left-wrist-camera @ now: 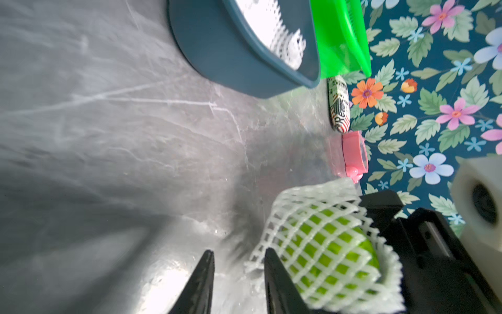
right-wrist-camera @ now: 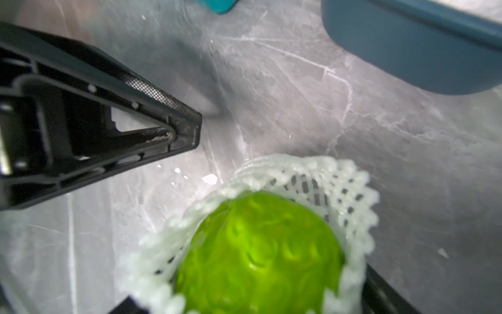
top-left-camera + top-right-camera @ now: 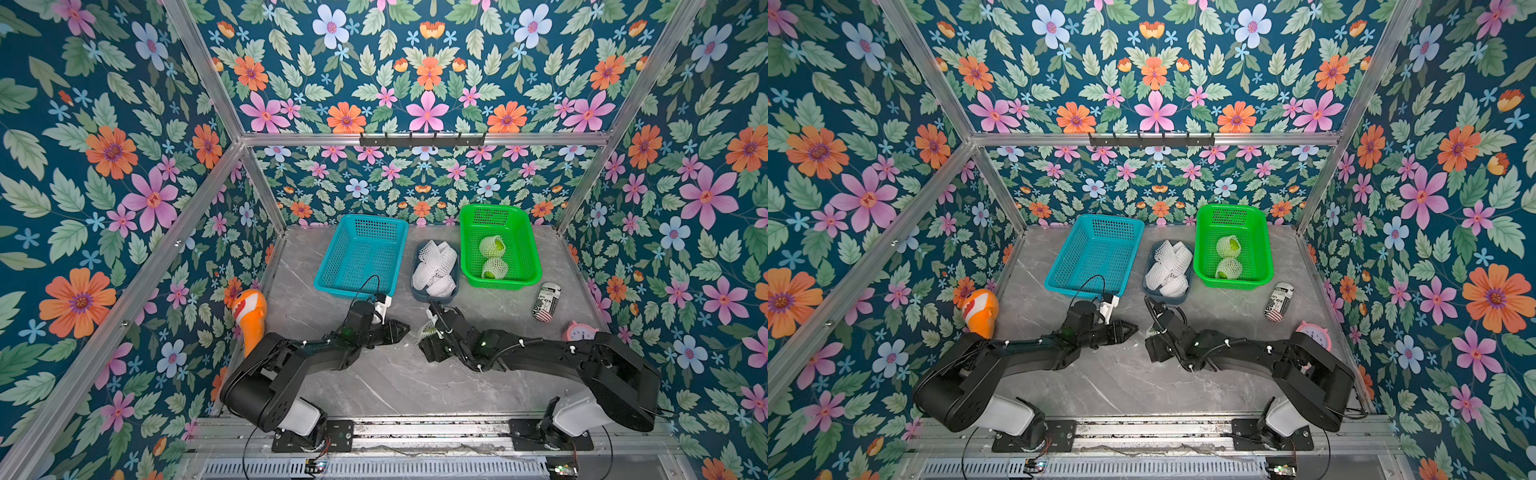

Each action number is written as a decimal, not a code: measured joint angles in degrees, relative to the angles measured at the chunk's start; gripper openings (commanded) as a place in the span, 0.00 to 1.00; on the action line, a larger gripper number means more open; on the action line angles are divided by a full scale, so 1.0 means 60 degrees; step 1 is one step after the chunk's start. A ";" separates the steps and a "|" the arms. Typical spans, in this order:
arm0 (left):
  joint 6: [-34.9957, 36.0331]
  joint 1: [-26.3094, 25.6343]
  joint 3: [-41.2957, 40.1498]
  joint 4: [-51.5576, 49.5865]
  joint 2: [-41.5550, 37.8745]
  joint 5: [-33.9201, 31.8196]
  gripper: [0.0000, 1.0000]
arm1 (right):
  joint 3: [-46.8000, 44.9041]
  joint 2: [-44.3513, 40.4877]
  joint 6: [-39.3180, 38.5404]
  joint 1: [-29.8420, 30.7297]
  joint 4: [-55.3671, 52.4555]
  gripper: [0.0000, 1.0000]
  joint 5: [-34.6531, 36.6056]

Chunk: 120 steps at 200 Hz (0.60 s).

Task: Sleeve custard apples in foam nets
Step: Pick up the custard apple from the center of the board.

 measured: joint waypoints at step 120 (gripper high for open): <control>-0.0036 0.1257 0.1049 -0.2065 -0.2357 -0.0590 0.39 | 0.0178 -0.1399 0.2433 -0.2543 0.1654 0.82 -0.5898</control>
